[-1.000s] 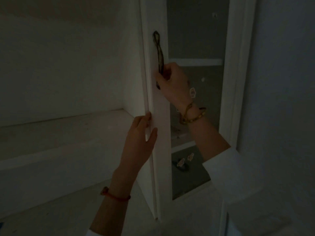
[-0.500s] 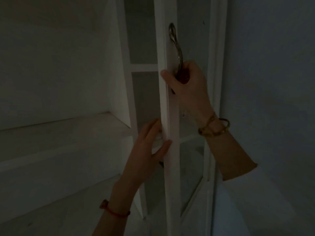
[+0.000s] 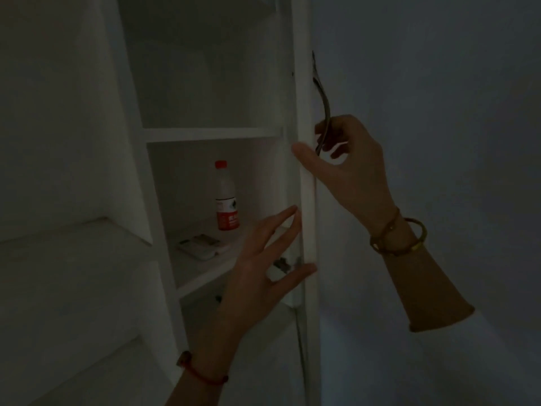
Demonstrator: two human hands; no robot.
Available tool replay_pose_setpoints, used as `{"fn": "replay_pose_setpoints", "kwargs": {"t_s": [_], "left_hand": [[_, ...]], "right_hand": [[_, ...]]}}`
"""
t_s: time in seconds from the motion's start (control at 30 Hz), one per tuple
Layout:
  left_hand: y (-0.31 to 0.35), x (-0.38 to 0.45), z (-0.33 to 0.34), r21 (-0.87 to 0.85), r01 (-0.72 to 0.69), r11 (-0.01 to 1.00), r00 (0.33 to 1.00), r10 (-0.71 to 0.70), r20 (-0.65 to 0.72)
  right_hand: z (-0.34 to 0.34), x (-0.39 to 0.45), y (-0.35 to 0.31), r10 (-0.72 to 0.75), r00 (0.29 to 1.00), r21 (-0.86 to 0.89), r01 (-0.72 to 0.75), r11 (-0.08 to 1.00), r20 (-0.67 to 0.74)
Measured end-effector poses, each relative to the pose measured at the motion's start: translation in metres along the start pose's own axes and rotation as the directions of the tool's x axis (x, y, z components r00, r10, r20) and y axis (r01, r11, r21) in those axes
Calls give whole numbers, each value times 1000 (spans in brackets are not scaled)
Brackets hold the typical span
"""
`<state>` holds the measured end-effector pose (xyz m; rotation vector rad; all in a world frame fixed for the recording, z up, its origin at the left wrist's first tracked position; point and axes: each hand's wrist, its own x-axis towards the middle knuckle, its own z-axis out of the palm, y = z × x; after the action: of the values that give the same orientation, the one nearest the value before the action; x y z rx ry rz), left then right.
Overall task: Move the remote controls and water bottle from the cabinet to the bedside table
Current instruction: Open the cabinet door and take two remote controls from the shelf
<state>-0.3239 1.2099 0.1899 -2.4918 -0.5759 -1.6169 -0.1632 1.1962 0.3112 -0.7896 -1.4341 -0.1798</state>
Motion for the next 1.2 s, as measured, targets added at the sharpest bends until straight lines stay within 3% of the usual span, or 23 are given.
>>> {"fn": "replay_pose_setpoints", "kwargs": {"t_s": [0.27, 0.6, 1.0, 1.2], "left_hand": [[5, 21, 50, -97, -102, 990, 994, 105, 23], [20, 45, 121, -164, -122, 979, 988, 136, 78], [23, 85, 208, -138, -131, 982, 990, 138, 41], [16, 103, 248, -85, -92, 992, 992, 98, 75]], "right_hand": [[-53, -1, 18, -160, 986, -309, 140, 941, -40], [-109, 9, 60, -248, 966, -692, 232, 684, 78], [-161, 36, 134, -155, 985, -810, 150, 566, 75], [-177, 53, 176, -112, 989, -785, 147, 602, 99]]}}
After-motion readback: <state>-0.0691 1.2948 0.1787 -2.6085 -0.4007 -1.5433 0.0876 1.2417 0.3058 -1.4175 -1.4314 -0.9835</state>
